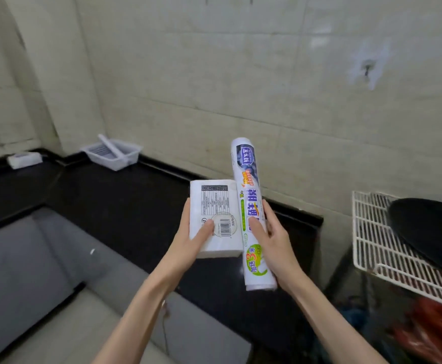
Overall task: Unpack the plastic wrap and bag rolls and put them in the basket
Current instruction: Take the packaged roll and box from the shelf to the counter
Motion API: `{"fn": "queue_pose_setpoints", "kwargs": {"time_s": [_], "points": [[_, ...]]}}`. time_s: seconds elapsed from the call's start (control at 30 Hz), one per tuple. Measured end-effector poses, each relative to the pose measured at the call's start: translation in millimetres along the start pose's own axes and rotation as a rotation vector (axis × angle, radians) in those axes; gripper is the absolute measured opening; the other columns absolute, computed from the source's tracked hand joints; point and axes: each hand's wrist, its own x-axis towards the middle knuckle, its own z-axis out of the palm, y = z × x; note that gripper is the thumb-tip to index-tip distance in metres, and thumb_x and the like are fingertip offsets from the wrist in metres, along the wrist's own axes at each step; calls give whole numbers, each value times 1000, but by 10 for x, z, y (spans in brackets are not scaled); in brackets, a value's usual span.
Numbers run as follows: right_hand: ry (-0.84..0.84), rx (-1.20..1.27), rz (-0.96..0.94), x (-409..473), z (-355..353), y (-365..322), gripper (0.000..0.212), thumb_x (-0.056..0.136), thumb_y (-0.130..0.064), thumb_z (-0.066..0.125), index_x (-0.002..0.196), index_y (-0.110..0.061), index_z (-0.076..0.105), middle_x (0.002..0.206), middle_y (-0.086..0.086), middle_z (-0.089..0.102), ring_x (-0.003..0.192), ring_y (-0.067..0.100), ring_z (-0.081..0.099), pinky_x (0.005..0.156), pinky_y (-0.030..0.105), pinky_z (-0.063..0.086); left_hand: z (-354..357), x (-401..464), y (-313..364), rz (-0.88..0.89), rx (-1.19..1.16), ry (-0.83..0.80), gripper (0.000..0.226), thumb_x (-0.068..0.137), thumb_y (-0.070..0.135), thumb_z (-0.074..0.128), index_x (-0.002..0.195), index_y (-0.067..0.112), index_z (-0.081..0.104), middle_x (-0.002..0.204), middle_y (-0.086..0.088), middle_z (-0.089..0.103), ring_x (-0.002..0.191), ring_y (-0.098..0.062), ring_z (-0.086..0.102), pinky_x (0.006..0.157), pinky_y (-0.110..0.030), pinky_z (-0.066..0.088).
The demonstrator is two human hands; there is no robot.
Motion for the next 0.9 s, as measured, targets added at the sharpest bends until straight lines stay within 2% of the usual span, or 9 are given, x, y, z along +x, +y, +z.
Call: {"fn": "queue_pose_setpoints", "kwargs": {"time_s": [0.1,0.13,0.23,0.33,0.47,0.57,0.63,0.77,0.9], "points": [[-99,-17,47,194,939,284,51,92,-21,52,140,-26,33,131,-3,57,113,11,59,96,35,50,-902,-159,-119,-36,27,125,42,95,19,48,130,39,36,119,22,62,112,-2,58,83,-10,47],[-134,-15,68,242,1262,371,49,93,-21,50,139,-27,34,132,-3,56,114,10,59,98,35,49,-1213,-209,-148,-59,40,156,43,95,20,47,132,38,34,120,23,61,113,-1,57,83,-10,46],[-233,12,85,362,2176,638,36,95,-20,47,125,-40,44,121,-13,61,106,1,61,85,19,52,-2101,-321,-220,-87,95,229,46,96,21,47,136,36,32,127,19,58,117,-3,55,92,-17,47],[-312,20,140,487,2888,843,34,96,-19,44,128,-28,43,120,-7,61,106,2,61,83,18,52,-2802,-375,-299,-138,105,277,49,96,22,47,138,39,29,131,19,56,119,-2,53,97,-21,44],[-361,2,184,780,3548,1070,30,96,-20,45,125,-26,46,114,-6,64,97,1,64,72,13,50,-3493,-297,-454,-184,116,330,48,95,22,48,137,39,31,130,18,57,118,-2,54,88,-10,46],[-386,-23,204,1122,3960,1281,31,95,-23,47,123,-33,47,113,-13,65,100,4,64,79,20,53,-3949,-115,-640,-216,98,396,42,95,22,49,127,46,38,123,20,61,113,-3,58,88,-18,49],[-418,-34,225,1387,4224,1452,29,94,-24,48,122,-34,48,111,-13,65,98,3,65,77,20,54,-4240,44,-789,-253,87,450,41,94,23,50,123,50,40,121,20,63,110,-2,60,88,-22,49],[-483,-47,255,2100,4740,1812,27,94,-23,47,118,-36,51,109,-13,66,95,2,65,70,15,53,-4832,553,-1091,-280,79,527,45,94,20,51,131,41,38,122,17,63,108,0,60,77,-9,49],[-547,-62,311,2929,5204,2136,29,93,-26,48,121,-35,49,110,-11,66,95,5,66,73,22,54,-5395,1176,-1368,-344,37,615,46,93,18,53,134,34,39,122,11,64,103,-4,64,70,-11,51]]}}
